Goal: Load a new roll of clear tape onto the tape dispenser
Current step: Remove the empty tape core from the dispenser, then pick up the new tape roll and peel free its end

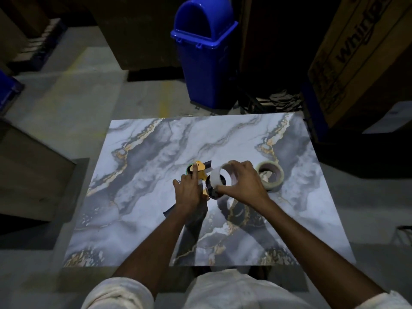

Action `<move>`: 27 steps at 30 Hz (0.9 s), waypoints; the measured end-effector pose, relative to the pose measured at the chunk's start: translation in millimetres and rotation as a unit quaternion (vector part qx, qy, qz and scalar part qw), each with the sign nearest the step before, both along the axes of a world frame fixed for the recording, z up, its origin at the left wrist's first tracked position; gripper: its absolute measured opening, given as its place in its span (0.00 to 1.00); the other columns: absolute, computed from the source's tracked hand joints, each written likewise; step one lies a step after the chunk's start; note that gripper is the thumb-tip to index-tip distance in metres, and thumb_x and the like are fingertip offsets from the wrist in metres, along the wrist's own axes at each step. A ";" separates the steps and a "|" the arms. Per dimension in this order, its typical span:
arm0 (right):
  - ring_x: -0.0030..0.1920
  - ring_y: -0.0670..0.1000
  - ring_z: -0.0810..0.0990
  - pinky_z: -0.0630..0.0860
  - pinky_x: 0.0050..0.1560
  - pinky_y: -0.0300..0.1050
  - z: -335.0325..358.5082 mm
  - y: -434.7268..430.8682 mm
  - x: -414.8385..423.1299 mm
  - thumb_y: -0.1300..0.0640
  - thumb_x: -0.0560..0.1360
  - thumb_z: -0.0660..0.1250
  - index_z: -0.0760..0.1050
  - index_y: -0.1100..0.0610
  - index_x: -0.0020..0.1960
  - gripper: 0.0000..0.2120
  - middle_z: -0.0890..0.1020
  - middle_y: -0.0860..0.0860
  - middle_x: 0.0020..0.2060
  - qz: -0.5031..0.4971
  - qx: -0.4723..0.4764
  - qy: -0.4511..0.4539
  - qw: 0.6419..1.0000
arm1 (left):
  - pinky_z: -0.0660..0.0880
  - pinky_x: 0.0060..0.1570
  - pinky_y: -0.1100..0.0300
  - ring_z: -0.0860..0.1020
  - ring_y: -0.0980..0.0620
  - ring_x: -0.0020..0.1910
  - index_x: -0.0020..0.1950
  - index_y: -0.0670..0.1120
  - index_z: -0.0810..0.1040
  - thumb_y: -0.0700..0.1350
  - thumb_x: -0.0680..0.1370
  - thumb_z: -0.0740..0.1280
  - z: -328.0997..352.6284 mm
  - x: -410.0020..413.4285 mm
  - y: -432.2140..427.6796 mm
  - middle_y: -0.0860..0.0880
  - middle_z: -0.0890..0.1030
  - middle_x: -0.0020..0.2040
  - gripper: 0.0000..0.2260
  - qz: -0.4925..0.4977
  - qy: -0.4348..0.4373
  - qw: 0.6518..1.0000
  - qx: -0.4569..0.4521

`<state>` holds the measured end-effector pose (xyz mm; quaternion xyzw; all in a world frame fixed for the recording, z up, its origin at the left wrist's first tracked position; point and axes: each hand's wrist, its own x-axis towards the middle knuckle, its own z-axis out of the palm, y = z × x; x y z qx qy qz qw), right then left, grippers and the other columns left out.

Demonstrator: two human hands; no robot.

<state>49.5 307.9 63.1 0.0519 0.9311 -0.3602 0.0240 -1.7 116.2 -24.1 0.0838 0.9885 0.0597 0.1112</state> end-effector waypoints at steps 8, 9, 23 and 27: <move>0.64 0.56 0.73 0.75 0.54 0.47 -40.9 46.4 75.2 0.40 0.63 0.79 0.72 0.52 0.67 0.37 0.76 0.54 0.61 -0.152 0.030 -0.039 0.987 | 0.69 0.53 0.46 0.76 0.39 0.62 0.86 0.46 0.53 0.65 0.65 0.78 -14.0 -5.6 -27.9 0.44 0.82 0.64 0.57 0.004 0.028 0.999 0.023; 0.61 0.55 0.75 0.77 0.52 0.47 -49.6 53.3 86.9 0.37 0.62 0.77 0.73 0.52 0.64 0.36 0.77 0.53 0.58 -0.174 0.034 -0.048 0.983 | 0.70 0.54 0.46 0.76 0.39 0.63 0.85 0.46 0.54 0.64 0.65 0.78 -13.6 -6.8 -29.9 0.44 0.81 0.65 0.57 0.001 0.027 0.999 0.023; 0.61 0.54 0.74 0.68 0.59 0.42 -106.3 80.4 144.8 0.36 0.60 0.76 0.72 0.44 0.65 0.36 0.76 0.46 0.59 -0.246 0.063 -0.052 0.966 | 0.72 0.53 0.43 0.70 0.38 0.65 0.83 0.42 0.61 0.57 0.69 0.81 -19.0 20.7 -34.0 0.41 0.75 0.62 0.49 0.028 0.059 0.990 0.124; 0.72 0.62 0.64 0.65 0.68 0.63 -92.2 63.4 143.5 0.36 0.62 0.79 0.56 0.51 0.79 0.54 0.65 0.56 0.74 -0.287 0.085 -0.045 0.953 | 0.72 0.56 0.42 0.70 0.38 0.68 0.81 0.43 0.65 0.58 0.69 0.82 -20.8 22.7 -35.3 0.41 0.73 0.67 0.47 0.030 0.060 0.987 0.143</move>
